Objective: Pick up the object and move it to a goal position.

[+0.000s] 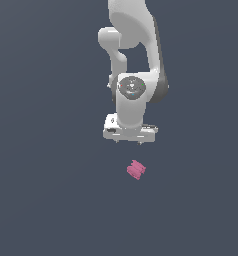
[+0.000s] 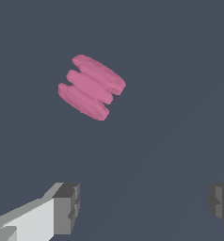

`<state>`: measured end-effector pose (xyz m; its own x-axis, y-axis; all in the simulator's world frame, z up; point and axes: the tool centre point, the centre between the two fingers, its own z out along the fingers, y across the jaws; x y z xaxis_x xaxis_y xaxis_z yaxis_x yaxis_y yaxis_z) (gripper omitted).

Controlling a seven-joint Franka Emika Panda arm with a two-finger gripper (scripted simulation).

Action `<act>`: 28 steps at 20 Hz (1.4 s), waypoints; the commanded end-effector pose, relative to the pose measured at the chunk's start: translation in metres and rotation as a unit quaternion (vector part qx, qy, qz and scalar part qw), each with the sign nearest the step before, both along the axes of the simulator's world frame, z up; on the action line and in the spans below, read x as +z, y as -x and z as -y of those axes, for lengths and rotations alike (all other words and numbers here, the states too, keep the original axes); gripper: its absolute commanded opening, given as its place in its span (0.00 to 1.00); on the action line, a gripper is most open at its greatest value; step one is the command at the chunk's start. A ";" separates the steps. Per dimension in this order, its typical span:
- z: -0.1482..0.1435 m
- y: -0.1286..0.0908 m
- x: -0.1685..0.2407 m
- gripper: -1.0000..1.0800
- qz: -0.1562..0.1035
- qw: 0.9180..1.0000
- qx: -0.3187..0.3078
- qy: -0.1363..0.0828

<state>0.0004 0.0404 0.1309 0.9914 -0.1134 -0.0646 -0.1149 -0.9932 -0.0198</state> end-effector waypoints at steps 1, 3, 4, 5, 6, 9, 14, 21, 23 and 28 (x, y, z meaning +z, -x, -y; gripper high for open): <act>-0.003 -0.008 -0.003 0.96 0.002 1.000 -0.024 0.002; -0.005 -0.016 -0.006 0.96 0.003 0.999 -0.046 0.004; -0.006 -0.020 -0.008 0.96 0.004 0.998 -0.058 0.005; -0.008 -0.024 -0.009 0.96 0.005 0.997 -0.070 0.006; -0.009 -0.028 -0.011 0.96 0.006 0.997 -0.082 0.007; -0.014 -0.039 -0.016 0.96 0.010 0.993 -0.119 0.010; -0.022 -0.058 -0.025 0.96 0.015 0.984 -0.178 0.015; -0.031 -0.076 -0.035 0.96 0.022 0.971 -0.238 0.019; -0.033 -0.079 -0.037 0.96 0.023 0.968 -0.249 0.020; -0.036 -0.084 -0.041 0.96 0.026 0.963 -0.268 0.021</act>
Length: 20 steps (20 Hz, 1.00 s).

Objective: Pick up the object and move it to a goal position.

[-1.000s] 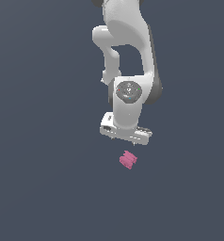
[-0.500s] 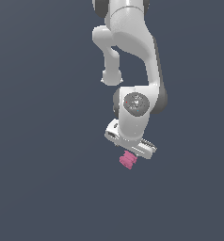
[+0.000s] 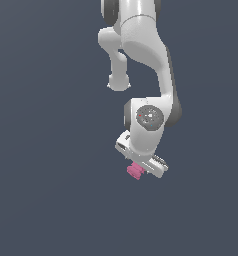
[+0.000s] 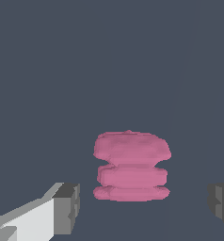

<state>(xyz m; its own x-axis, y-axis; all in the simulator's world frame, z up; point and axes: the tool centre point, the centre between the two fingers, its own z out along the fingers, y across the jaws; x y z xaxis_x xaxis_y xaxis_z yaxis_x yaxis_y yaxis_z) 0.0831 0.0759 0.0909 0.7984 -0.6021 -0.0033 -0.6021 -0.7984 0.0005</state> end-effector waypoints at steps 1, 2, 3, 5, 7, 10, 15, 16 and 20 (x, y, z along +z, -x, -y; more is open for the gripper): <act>-0.001 -0.002 -0.001 0.96 0.001 1.000 -0.008 0.001; -0.001 -0.003 -0.001 0.96 0.001 1.000 -0.009 0.001; -0.002 -0.003 -0.002 0.96 0.001 1.000 -0.010 0.001; -0.001 -0.002 -0.001 0.96 0.001 1.000 -0.009 0.001; -0.002 -0.002 -0.003 0.96 0.001 1.000 -0.009 0.001; -0.001 -0.002 -0.012 0.96 0.001 1.000 -0.009 0.001; -0.001 -0.002 -0.040 0.96 0.001 1.000 -0.010 0.001; -0.001 -0.001 -0.044 0.96 0.001 1.000 -0.010 0.001; -0.002 -0.002 -0.053 0.96 0.001 1.000 -0.011 0.001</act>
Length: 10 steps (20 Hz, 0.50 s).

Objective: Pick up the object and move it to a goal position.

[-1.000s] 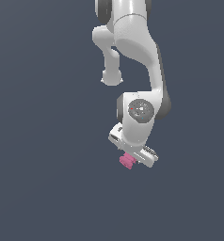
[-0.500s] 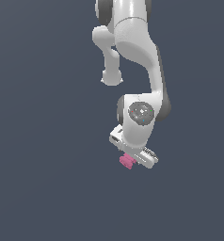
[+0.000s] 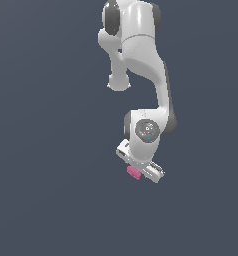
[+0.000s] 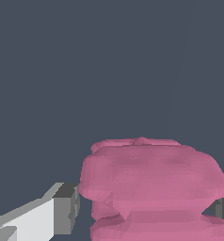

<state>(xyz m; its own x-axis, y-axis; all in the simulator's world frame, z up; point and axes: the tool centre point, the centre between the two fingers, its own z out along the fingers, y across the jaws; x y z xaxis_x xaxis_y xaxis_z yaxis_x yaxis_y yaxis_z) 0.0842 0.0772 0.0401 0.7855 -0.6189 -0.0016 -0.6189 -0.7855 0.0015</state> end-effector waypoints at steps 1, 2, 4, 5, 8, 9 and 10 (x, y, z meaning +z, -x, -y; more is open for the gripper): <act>0.000 -0.001 -0.002 0.96 0.001 1.000 0.000 0.000; 0.000 -0.002 -0.001 0.96 0.001 1.000 0.000 0.000; 0.000 -0.002 -0.001 0.00 0.001 1.000 0.000 0.000; 0.000 -0.002 -0.001 0.00 0.001 1.000 0.000 0.000; 0.000 -0.002 -0.001 0.00 0.001 1.000 0.000 0.000; 0.000 -0.002 -0.001 0.00 0.001 1.000 0.000 0.000; 0.000 -0.002 -0.001 0.00 0.001 1.000 0.000 0.000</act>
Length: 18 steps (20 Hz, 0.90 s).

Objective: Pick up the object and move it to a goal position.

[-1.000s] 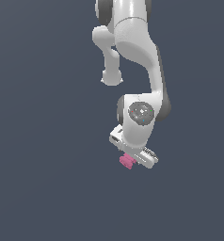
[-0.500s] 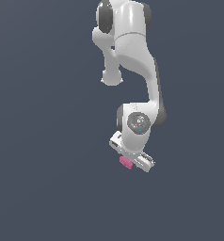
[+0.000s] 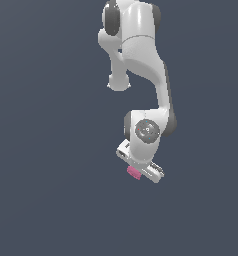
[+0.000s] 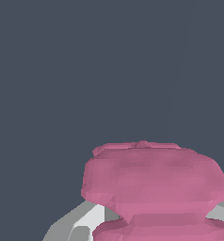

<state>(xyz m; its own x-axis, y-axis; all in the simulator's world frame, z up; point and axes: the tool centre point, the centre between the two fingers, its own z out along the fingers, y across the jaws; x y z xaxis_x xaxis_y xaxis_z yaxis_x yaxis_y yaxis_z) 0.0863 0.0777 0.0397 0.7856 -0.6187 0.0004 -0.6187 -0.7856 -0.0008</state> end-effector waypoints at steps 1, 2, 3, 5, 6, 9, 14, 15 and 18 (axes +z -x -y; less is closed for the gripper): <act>0.000 0.000 0.000 0.00 0.000 1.000 0.000 0.000; 0.000 0.000 0.000 0.00 0.000 1.000 0.000 0.000; 0.000 0.000 0.000 0.00 0.000 1.000 0.000 0.000; 0.000 0.000 0.000 0.00 0.000 1.000 0.000 0.000; 0.001 0.000 0.000 0.00 0.000 1.000 0.000 0.000; 0.003 0.003 0.000 0.00 0.000 1.000 0.000 0.000; 0.012 0.011 0.000 0.00 0.000 1.000 0.000 0.000; 0.014 0.013 0.000 0.00 0.000 1.000 0.000 0.000; 0.023 0.022 0.000 0.00 0.000 1.000 0.000 0.000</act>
